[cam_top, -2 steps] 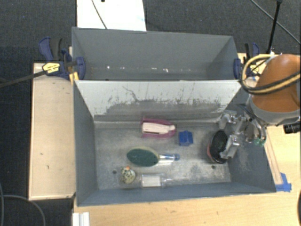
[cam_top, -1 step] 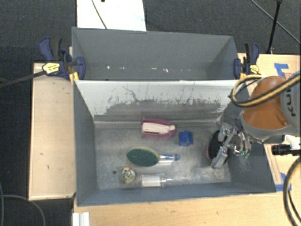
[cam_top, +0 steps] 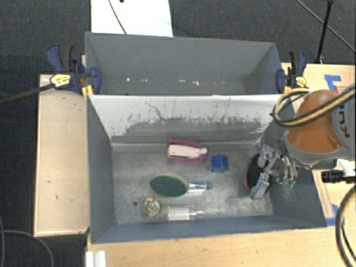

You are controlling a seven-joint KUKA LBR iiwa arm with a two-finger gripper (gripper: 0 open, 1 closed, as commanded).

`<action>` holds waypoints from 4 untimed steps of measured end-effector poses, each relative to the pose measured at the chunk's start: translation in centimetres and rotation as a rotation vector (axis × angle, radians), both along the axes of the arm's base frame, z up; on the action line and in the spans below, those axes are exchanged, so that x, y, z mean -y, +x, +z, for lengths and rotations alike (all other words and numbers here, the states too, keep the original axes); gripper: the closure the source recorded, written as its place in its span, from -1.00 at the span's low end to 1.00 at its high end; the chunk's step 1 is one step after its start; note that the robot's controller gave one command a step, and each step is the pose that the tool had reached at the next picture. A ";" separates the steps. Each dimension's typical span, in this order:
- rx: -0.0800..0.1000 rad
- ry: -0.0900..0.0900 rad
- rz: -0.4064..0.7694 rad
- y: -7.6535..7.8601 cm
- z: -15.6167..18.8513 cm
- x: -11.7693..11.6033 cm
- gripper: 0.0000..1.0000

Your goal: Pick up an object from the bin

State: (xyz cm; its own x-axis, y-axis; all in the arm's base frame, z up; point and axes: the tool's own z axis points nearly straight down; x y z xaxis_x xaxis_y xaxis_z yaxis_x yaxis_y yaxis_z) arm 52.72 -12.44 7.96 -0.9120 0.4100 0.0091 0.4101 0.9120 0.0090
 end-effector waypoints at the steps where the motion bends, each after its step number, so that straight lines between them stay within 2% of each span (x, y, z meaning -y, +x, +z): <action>1: 0.014 -0.014 -0.003 -2.5 13.2 -0.4 1.00; 2: 0.006 -0.013 0.000 -2.7 12.8 -0.4 -1.00; 3: 0.011 -0.012 0.350 2.2 7.4 0.2 -1.00; 4: 0.013 -0.014 0.400 5.4 6.7 2.9 -1.00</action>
Offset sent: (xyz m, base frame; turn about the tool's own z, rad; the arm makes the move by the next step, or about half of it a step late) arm -0.0273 0.0043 0.1271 0.0119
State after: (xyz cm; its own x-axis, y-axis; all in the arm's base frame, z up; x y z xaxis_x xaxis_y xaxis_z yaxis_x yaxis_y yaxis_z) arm 58.13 -15.38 14.70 -0.9997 0.0229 -0.0064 0.0229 0.9997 -0.0017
